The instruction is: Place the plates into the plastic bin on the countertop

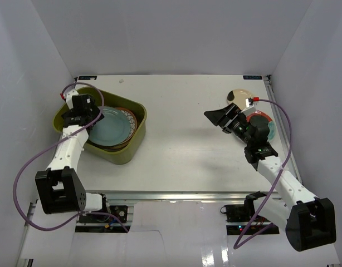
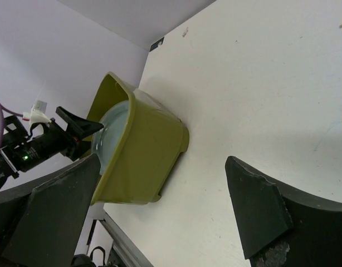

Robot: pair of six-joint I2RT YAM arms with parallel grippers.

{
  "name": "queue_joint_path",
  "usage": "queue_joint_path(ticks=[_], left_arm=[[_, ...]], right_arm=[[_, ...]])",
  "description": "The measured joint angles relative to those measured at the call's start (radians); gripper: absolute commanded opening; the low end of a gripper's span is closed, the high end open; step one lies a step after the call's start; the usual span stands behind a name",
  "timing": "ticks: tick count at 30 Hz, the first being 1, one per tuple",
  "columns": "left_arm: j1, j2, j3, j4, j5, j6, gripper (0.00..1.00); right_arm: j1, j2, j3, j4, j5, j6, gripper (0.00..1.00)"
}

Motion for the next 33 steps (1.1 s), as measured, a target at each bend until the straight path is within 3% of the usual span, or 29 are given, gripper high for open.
queue_joint_path(ticks=[14, 17, 21, 23, 27, 33], left_arm=[[-0.029, 0.230, 0.153, -0.016, -0.024, 0.061, 0.98], [-0.031, 0.194, 0.127, 0.002, -0.013, 0.045, 0.98], [-0.053, -0.005, 0.077, 0.038, 0.054, 0.028, 0.98], [-0.113, -0.099, 0.118, 0.057, 0.077, 0.024, 0.98], [-0.334, -0.170, 0.250, 0.132, 0.158, -0.003, 0.98], [-0.674, -0.044, 0.284, 0.251, 0.306, -0.092, 0.98]], right_arm=[[0.000, -0.041, 0.078, -0.079, 0.023, -0.045, 0.98], [0.000, -0.057, 0.084, -0.085, 0.028, -0.053, 0.97], [0.000, -0.068, 0.104, -0.123, 0.045, -0.080, 0.97], [-0.001, -0.068, 0.130, -0.148, 0.056, -0.100, 0.97], [-0.003, -0.083, 0.199, -0.212, 0.096, -0.149, 0.99], [-0.032, -0.171, 0.377, -0.360, 0.225, -0.251, 0.95]])
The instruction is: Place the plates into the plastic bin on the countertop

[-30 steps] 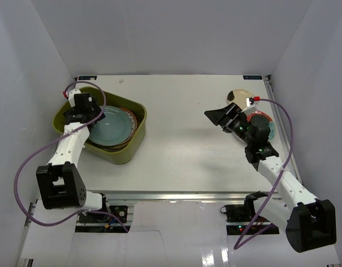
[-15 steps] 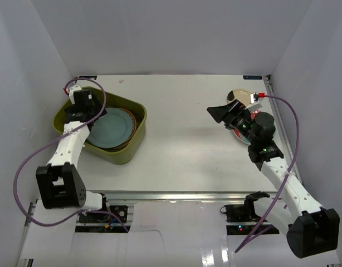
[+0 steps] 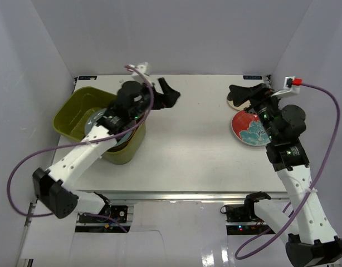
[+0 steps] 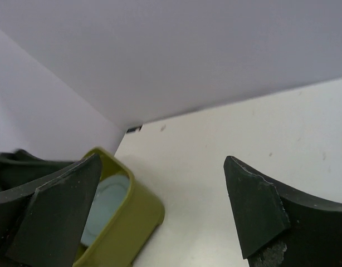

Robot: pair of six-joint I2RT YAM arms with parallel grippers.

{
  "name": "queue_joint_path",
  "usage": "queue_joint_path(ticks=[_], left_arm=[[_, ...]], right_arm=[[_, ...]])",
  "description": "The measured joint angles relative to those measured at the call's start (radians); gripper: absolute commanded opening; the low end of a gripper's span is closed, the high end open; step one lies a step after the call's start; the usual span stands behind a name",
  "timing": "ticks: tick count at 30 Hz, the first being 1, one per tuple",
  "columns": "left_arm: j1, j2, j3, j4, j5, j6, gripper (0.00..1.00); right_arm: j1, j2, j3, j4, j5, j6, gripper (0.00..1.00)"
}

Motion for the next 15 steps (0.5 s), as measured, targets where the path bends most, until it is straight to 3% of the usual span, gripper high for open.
queue_joint_path(ticks=[7, 15], left_arm=[[-0.252, 0.482, 0.143, 0.064, 0.147, -0.066, 0.98], [-0.325, 0.894, 0.409, 0.071, 0.194, -0.133, 0.98]], right_arm=[[-0.007, -0.072, 0.211, -0.075, 0.142, -0.079, 0.92], [-0.007, -0.097, 0.252, -0.156, 0.150, -0.082, 0.91]])
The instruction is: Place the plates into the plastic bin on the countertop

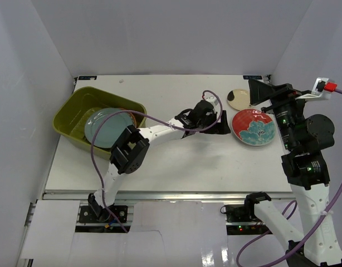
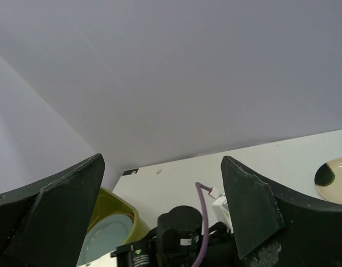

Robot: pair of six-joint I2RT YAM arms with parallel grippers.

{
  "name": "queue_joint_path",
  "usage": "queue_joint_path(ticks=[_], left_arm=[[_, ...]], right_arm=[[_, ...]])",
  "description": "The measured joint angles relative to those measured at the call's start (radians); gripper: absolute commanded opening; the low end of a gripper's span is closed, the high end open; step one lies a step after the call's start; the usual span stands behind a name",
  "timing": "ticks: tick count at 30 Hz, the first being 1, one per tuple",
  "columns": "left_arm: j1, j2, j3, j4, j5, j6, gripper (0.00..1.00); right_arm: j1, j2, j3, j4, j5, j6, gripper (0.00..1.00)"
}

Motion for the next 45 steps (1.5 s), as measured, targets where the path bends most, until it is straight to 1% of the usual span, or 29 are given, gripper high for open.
queue_joint_path(ticks=[5, 6, 7, 8, 10, 12, 16, 18, 21, 25, 26, 28, 29, 30, 31, 32, 33, 35, 38, 41, 45], left_arm=[[0.008, 0.185, 0.115, 0.039, 0.026, -0.088, 0.96], [0.009, 0.216, 0.130, 0.045, 0.026, -0.103, 0.93], [0.009, 0.253, 0.152, 0.050, 0.026, -0.128, 0.93], [0.011, 0.277, 0.175, 0.082, 0.037, -0.148, 0.92], [0.009, 0.311, 0.221, 0.096, 0.031, -0.192, 0.89], [0.008, 0.346, 0.259, 0.117, 0.032, -0.237, 0.89], [0.003, 0.428, 0.363, 0.145, 0.031, -0.316, 0.82], [-0.002, 0.472, 0.425, 0.153, 0.027, -0.348, 0.74], [-0.008, 0.528, 0.489, 0.161, 0.021, -0.396, 0.66], [-0.013, 0.577, 0.535, 0.194, 0.017, -0.465, 0.56], [-0.013, 0.592, 0.552, 0.197, 0.015, -0.480, 0.51], [-0.014, 0.623, 0.582, 0.212, 0.013, -0.510, 0.45], [-0.014, 0.634, 0.591, 0.223, 0.012, -0.522, 0.39], [-0.014, 0.640, 0.594, 0.224, 0.009, -0.530, 0.26], [-0.014, 0.645, 0.595, 0.225, 0.003, -0.536, 0.18], [-0.013, 0.648, 0.593, 0.227, 0.001, -0.554, 0.04], [-0.013, 0.649, 0.592, 0.233, -0.003, -0.580, 0.00], [-0.013, 0.646, 0.586, 0.246, -0.003, -0.583, 0.00], [-0.013, 0.602, 0.484, 0.304, -0.003, -0.595, 0.00], [-0.010, 0.484, 0.278, 0.365, 0.007, -0.580, 0.00], [0.000, 0.281, -0.026, 0.416, 0.058, -0.526, 0.00]], right_arm=[[0.000, -0.002, -0.016, -0.016, -0.026, 0.006, 0.91], [0.000, -0.002, -0.023, -0.016, -0.035, 0.009, 0.91], [0.000, -0.005, -0.033, -0.011, -0.042, 0.011, 0.90], [0.000, -0.010, -0.047, -0.009, -0.052, 0.018, 0.90], [0.000, -0.022, -0.077, -0.005, -0.073, 0.029, 0.89], [0.000, -0.032, -0.102, -0.002, -0.095, 0.039, 0.89], [0.000, -0.037, -0.145, 0.021, -0.148, 0.066, 0.89], [0.000, -0.042, -0.164, 0.026, -0.169, 0.080, 0.89], [0.000, -0.054, -0.187, 0.035, -0.193, 0.091, 0.88], [0.000, -0.073, -0.214, 0.062, -0.224, 0.110, 0.88], [0.000, -0.077, -0.220, 0.072, -0.231, 0.114, 0.88], [0.000, -0.087, -0.228, 0.082, -0.246, 0.121, 0.88], [0.000, -0.092, -0.229, 0.084, -0.254, 0.126, 0.88], [0.000, -0.094, -0.229, 0.091, -0.262, 0.130, 0.88], [0.000, -0.097, -0.232, 0.102, -0.271, 0.134, 0.88], [0.000, -0.101, -0.237, 0.109, -0.278, 0.137, 0.88], [0.000, -0.105, -0.242, 0.116, -0.283, 0.139, 0.88], [0.000, -0.106, -0.248, 0.119, -0.294, 0.142, 0.88], [0.000, -0.106, -0.253, 0.121, -0.298, 0.141, 0.88], [0.000, -0.106, -0.253, 0.122, -0.297, 0.141, 0.88], [0.000, -0.106, -0.253, 0.123, -0.297, 0.141, 0.87]])
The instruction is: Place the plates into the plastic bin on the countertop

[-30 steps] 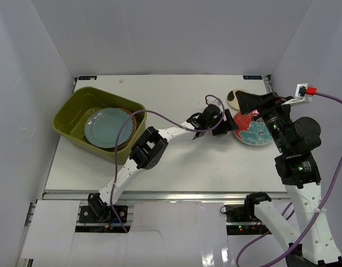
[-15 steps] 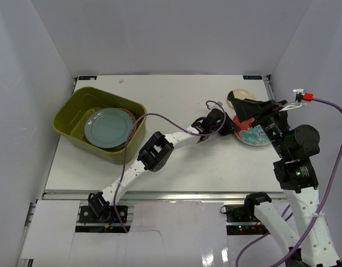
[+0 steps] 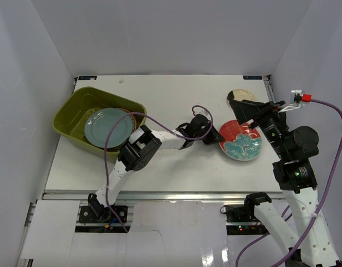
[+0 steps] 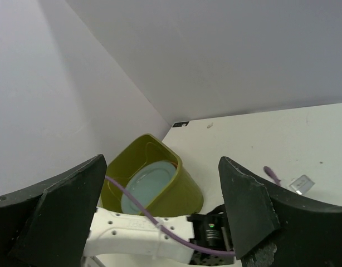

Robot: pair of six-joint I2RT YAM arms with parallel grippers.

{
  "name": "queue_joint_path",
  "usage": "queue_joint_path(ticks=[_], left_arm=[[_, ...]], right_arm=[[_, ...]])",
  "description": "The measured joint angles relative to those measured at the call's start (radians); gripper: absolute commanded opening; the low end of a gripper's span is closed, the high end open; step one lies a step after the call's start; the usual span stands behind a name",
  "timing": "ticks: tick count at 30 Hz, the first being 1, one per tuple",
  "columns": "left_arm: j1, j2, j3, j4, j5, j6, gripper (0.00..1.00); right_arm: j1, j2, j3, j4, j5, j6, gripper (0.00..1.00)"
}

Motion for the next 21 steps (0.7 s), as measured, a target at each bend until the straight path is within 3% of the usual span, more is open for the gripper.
queue_joint_path(ticks=[4, 9, 15, 21], left_arm=[[0.022, -0.249, -0.265, -0.058, 0.052, 0.131, 0.00], [0.093, -0.577, -0.451, -0.189, 0.116, 0.246, 0.00], [0.428, -1.110, -0.590, -0.265, 0.164, 0.291, 0.00], [0.763, -1.511, -0.615, -0.502, -0.087, 0.389, 0.00]], right_arm=[[0.000, 0.000, 0.000, 0.002, -0.001, 0.002, 0.86], [0.000, -0.006, 0.001, 0.000, -0.001, 0.007, 0.87], [0.000, -0.041, 0.031, -0.043, 0.063, -0.044, 0.87], [0.000, -0.050, 0.034, -0.056, 0.102, -0.083, 0.87]])
